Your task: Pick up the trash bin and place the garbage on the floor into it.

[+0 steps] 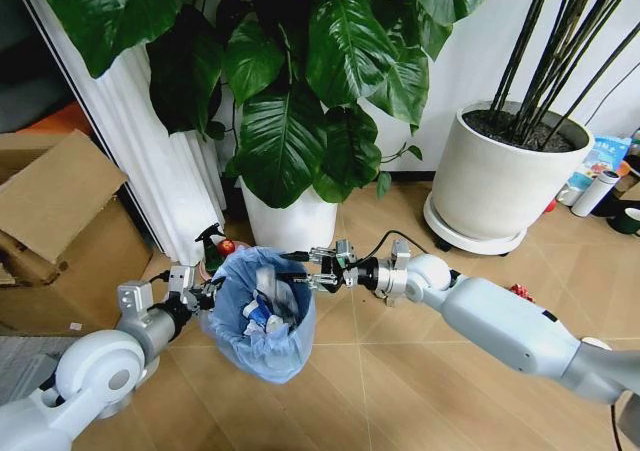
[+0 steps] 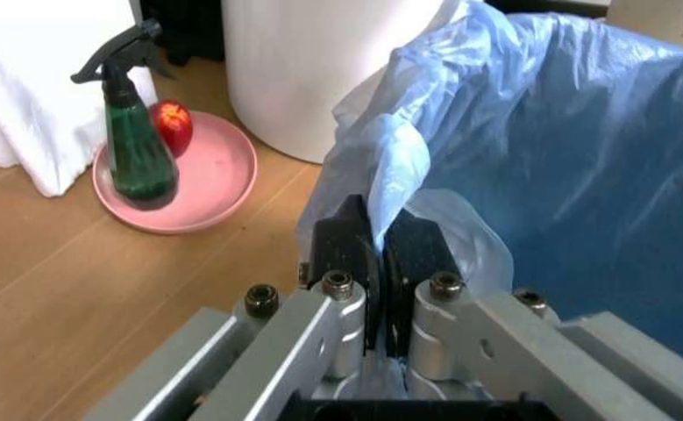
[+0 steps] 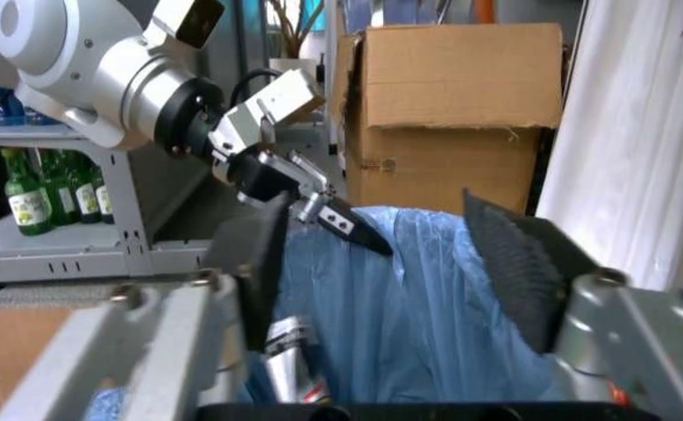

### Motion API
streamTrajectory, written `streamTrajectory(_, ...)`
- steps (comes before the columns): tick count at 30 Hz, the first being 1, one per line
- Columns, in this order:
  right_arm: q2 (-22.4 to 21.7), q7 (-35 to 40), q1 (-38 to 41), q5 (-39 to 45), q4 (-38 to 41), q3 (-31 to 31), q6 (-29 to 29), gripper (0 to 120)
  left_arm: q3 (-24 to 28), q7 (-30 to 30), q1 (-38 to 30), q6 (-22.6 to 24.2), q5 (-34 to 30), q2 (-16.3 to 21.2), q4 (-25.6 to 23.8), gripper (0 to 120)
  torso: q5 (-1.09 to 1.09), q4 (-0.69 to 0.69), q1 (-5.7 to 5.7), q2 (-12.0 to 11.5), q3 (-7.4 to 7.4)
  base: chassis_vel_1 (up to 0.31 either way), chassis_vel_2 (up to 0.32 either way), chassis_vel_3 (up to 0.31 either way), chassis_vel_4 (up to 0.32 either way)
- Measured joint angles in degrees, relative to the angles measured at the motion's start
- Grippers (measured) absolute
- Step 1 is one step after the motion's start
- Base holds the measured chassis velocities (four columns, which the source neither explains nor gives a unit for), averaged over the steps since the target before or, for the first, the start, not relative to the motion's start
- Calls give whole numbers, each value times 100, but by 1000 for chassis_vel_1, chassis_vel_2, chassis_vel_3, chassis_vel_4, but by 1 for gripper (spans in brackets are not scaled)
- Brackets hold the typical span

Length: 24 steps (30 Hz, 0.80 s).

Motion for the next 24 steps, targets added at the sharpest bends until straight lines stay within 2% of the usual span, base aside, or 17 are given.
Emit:
streamTrajectory(2,-7,1,1,15,9,2,0,62,0,0,0,0,2,-1,1,0,0,0,0,0,0,0,0,0,0)
streamTrajectory(4,-48,191,-167,183,128,236,-36,74,-15,-1,23,3,7,-1,-6,0,0,2,0,0,0,0,0,0,0)
streamTrajectory(6,-126,519,-447,346,278,553,-101,82,-45,-5,66,3,20,2,-11,0,0,2,0,0,0,0,0,0,0)
streamTrajectory(7,-126,519,-447,346,278,553,-101,82,-45,-5,66,3,20,2,-11,0,0,2,0,0,0,0,0,0,0)
streamTrajectory(11,-494,1232,-1333,386,567,1617,-183,98,-119,-16,155,5,60,-16,-38,0,1,1,-1,0,-1,0,0,0,0)
streamTrajectory(12,-494,1232,-1333,386,567,1617,-183,98,-119,-16,155,5,60,-16,-38,0,1,1,-1,0,-1,0,0,0,0)
streamTrajectory(13,-722,1558,-1716,355,675,1959,-186,99,-158,-20,189,5,70,-23,-66,0,-1,-2,-1,0,-1,0,0,0,0)
streamTrajectory(15,-934,1832,-2091,290,735,2264,-122,100,-251,-29,289,5,96,-43,-130,0,1,-6,-1,0,-1,0,0,0,0)
streamTrajectory(17,-1016,1958,-2288,246,751,2435,-75,100,-321,-41,369,5,117,-67,-184,0,1,-5,-1,0,-1,0,0,0,0)
streamTrajectory(19,-1170,2293,-3274,56,929,3447,-47,100,-420,-90,443,5,146,-160,-278,0,2,-1,-1,0,-1,0,0,0,0)
streamTrajectory(21,-1171,2318,-3372,43,954,3564,-48,100,-424,-93,445,5,149,-166,-282,0,2,-1,-1,0,-1,0,0,0,0)
streamTrajectory(22,-1123,2421,-4029,-66,1094,4334,-74,100,-446,-105,472,4,187,-188,-298,0,-2,-2,-1,0,-1,0,0,0,0)
streamTrajectory(23,-1062,2444,-4328,-123,1146,4689,-90,100,-458,-104,496,4,198,-194,-315,0,-1,3,-1,0,-1,0,0,0,0)
streamTrajectory(24,-971,2452,-4710,-199,1171,5098,-96,100,-489,-105,537,4,216,-205,-341,0,-1,0,-1,1,-2,0,0,0,0)
